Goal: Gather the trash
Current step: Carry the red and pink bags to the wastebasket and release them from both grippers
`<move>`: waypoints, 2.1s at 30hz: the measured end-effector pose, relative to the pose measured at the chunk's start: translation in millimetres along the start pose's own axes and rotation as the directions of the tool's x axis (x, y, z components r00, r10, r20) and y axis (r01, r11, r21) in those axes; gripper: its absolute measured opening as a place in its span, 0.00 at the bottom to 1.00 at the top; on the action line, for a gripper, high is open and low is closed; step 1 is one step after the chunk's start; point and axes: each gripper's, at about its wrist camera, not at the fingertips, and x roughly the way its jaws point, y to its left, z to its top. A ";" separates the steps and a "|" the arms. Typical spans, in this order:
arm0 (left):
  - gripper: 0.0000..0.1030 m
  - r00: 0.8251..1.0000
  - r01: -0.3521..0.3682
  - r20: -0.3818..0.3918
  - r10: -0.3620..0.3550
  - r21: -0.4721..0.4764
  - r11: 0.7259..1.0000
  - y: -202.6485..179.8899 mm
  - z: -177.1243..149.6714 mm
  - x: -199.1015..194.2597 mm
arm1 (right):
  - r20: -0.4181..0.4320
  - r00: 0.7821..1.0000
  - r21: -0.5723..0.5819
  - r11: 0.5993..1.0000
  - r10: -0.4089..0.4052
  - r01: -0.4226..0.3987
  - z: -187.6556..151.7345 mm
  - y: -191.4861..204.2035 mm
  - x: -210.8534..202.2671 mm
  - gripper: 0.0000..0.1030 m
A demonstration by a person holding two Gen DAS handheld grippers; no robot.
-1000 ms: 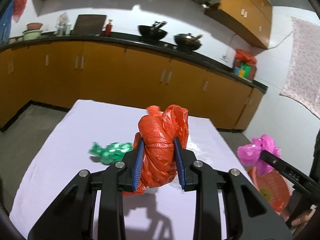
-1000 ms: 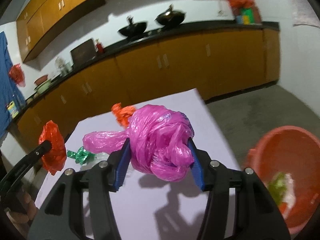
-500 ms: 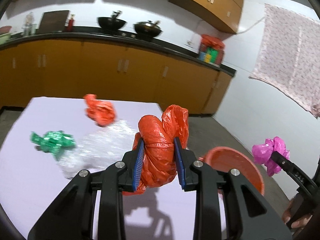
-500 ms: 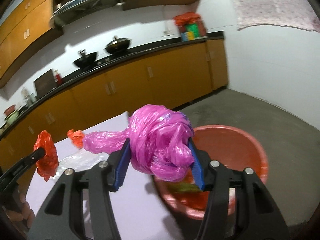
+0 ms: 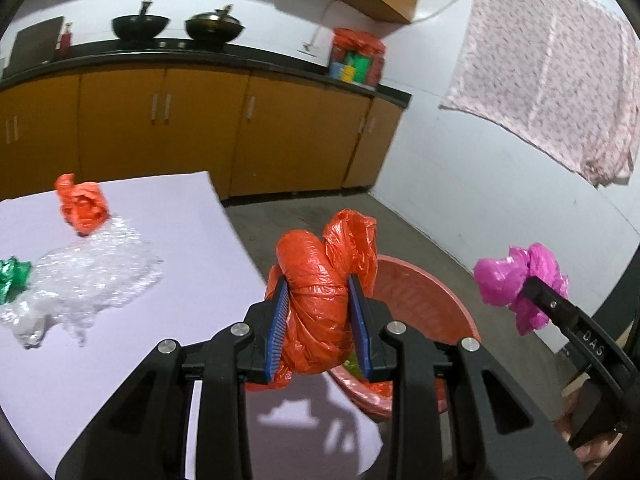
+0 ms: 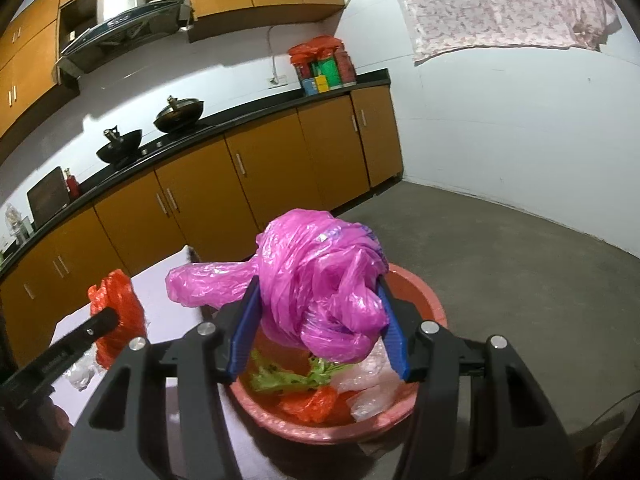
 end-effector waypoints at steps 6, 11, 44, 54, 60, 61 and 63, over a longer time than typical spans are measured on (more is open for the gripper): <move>0.29 0.999 0.026 -0.027 -0.025 0.024 0.999 -14.0 -4.5 12.8 | -0.005 1.000 0.016 1.000 -0.013 0.013 -0.5 -8.1 6.3 0.52; 0.29 0.998 0.041 -0.046 -0.039 0.044 0.998 -22.1 -7.3 21.5 | -0.010 1.000 0.025 1.000 -0.017 0.017 0.3 -12.5 11.2 0.52; 0.37 0.982 0.111 -0.169 -0.088 0.129 0.985 -53.0 -19.6 74.6 | -0.032 1.000 0.093 0.996 -0.001 0.004 5.5 -23.7 49.3 0.68; 0.52 0.983 0.077 -0.172 -0.060 0.094 0.993 -31.8 -21.5 71.9 | -0.044 0.999 0.130 0.991 -0.018 0.023 -2.8 -38.1 46.9 0.72; 0.53 0.988 0.029 -0.155 -0.017 0.073 0.997 -15.4 -22.1 60.4 | -0.052 0.999 0.105 0.995 0.001 0.005 -3.0 -23.0 46.1 0.72; 0.54 0.989 0.018 -0.150 -0.007 0.069 0.997 -11.5 -22.3 57.1 | -0.053 0.999 0.098 0.995 0.006 0.000 -3.6 -19.7 45.5 0.72; 0.55 0.990 -0.006 -0.139 0.015 0.065 0.998 -2.2 -23.5 50.7 | -0.055 0.998 0.085 0.996 0.017 -0.012 -4.1 -12.3 44.9 0.72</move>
